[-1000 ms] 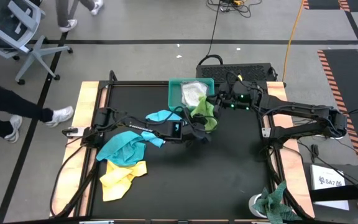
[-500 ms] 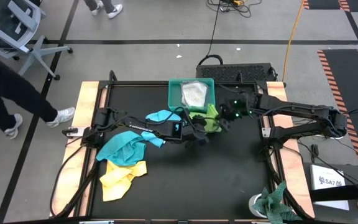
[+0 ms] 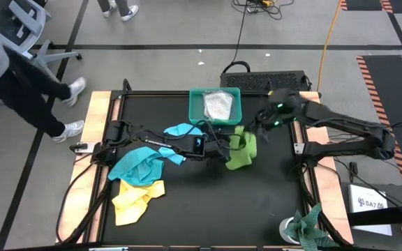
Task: Fold microfiber towels
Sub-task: Fold the green microfiber towel
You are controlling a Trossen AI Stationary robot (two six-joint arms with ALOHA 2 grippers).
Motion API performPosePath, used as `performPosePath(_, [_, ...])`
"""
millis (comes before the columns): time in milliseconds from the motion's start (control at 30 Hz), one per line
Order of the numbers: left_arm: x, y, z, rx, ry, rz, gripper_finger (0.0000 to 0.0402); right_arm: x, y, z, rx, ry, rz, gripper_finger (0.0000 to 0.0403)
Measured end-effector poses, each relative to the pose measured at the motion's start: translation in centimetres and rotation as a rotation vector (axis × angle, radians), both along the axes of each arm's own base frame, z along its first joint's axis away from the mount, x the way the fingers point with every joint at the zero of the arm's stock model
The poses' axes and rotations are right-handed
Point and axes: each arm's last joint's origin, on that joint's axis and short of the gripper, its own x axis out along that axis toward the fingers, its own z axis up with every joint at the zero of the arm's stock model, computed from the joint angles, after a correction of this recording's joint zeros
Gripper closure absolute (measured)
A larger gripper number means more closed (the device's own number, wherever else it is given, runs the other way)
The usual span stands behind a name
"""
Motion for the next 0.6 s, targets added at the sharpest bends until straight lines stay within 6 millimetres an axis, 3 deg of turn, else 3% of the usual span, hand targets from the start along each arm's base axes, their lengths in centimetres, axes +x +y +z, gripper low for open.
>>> performPosePath(167, [-0.2, 0.1, -0.1, 0.012, 0.030, 0.010, 0.0398, -3.0, 0.6, 6.7, -0.236, -0.178, -0.199, 0.0403])
performPosePath(300, [-0.2, 0.1, -0.1, 0.015, 0.028, 0.014, 0.0393, -5.1, 1.9, 9.4, -0.325, -0.242, -0.115, 0.0403])
performPosePath(367, [-0.2, 0.3, -0.1, 0.016, 0.028, 0.018, 0.0391, -6.0, 1.8, 10.5, -0.413, -0.256, -0.251, 0.0403])
performPosePath(433, [-0.2, 0.6, 0.0, 0.016, 0.026, 0.025, 0.0396, -6.4, 1.7, 10.4, -0.410, -0.221, -0.350, 0.0403])
performPosePath(600, [-0.3, 1.8, 1.3, 0.018, -0.029, 0.051, 0.0392, -4.4, 1.9, 7.5, -0.243, -0.138, -0.081, 0.0403])
